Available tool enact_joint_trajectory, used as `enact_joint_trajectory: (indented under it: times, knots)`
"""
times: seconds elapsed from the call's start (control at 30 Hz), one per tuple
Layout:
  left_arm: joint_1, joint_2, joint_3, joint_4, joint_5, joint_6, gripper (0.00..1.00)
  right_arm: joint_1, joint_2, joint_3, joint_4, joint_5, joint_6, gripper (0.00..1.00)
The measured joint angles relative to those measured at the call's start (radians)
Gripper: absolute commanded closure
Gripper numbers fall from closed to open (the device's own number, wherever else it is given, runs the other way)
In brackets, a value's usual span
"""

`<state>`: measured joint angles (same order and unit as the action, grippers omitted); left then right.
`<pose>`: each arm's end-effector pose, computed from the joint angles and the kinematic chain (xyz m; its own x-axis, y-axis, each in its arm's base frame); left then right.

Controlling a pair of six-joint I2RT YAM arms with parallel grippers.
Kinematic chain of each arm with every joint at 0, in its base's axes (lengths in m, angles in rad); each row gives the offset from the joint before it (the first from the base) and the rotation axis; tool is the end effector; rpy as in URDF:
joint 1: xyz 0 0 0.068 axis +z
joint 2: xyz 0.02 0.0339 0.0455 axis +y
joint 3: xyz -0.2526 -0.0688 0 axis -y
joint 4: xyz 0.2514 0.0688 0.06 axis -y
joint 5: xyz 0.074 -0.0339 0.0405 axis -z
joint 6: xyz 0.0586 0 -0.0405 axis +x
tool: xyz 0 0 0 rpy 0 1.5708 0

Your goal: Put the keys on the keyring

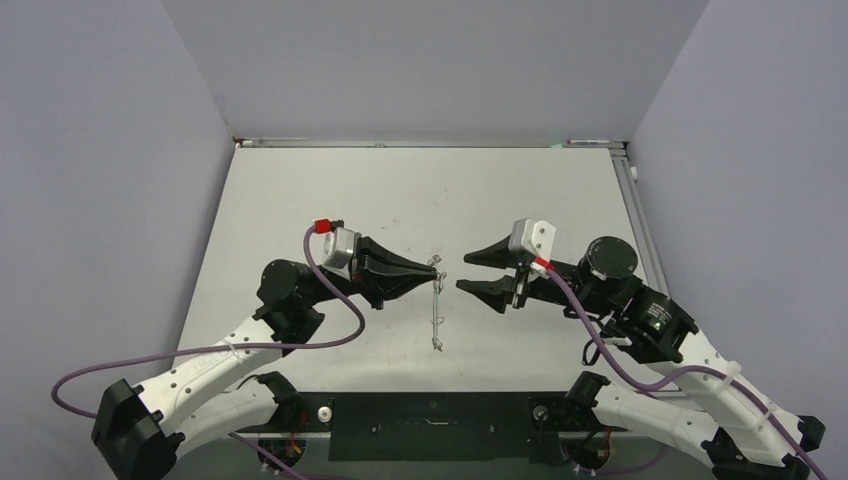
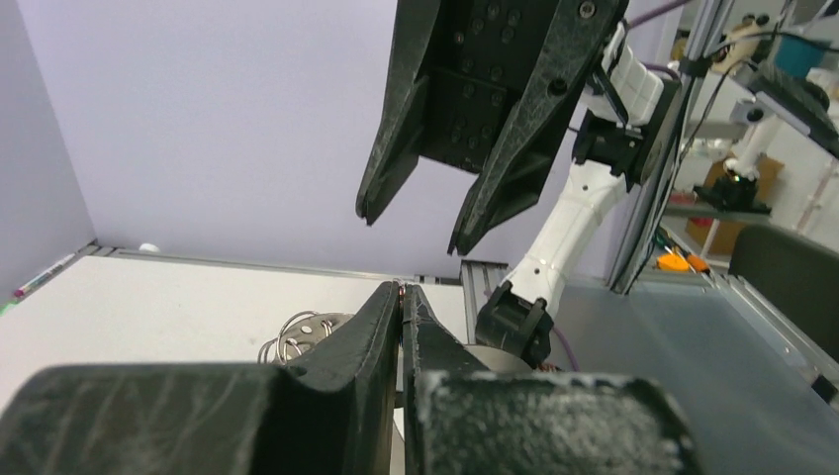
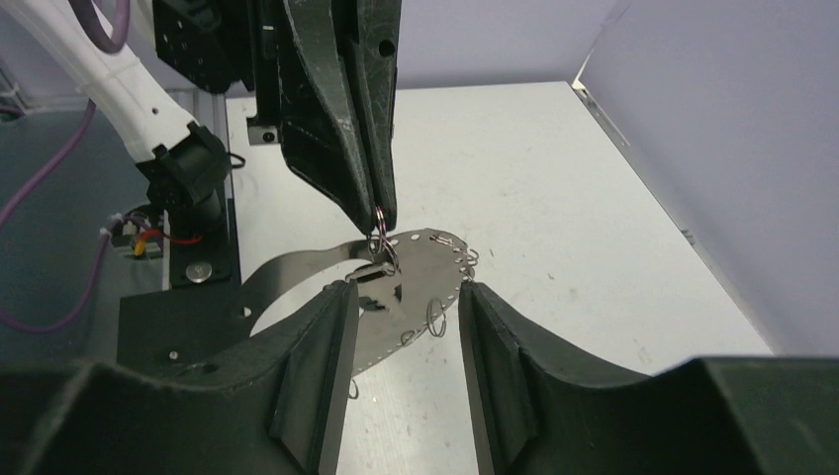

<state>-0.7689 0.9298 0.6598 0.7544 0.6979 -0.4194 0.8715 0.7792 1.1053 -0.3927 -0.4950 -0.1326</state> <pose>0.1409 -0.1887 0.3621 -0.0777 -0.3589 -0.9301 0.9962 0.0099 -0.0871 0.0975 0.1591 0.4200 0.0869 -0.0774 -0.9932 -0.9756 0.1952 -0.1006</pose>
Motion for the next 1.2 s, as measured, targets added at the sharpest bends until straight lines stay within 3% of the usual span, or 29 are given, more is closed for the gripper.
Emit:
enact_joint_trajectory:
  times: [0.3, 0.63, 1.2]
  knots:
    - [0.011, 0.0, -0.043, 0.222, -0.099, -0.093, 1.0, 0.0, 0.038, -0.063, 0.115, -0.028, 0.06, 0.61]
    - [0.011, -0.013, -0.043, 0.215, -0.076, -0.096, 1.0, 0.0, 0.099, 0.012, 0.085, -0.073, 0.023, 0.63]
    - [0.011, -0.013, -0.043, 0.2, -0.037, -0.098, 1.0, 0.0, 0.158, 0.079, 0.024, -0.124, -0.036, 0.78]
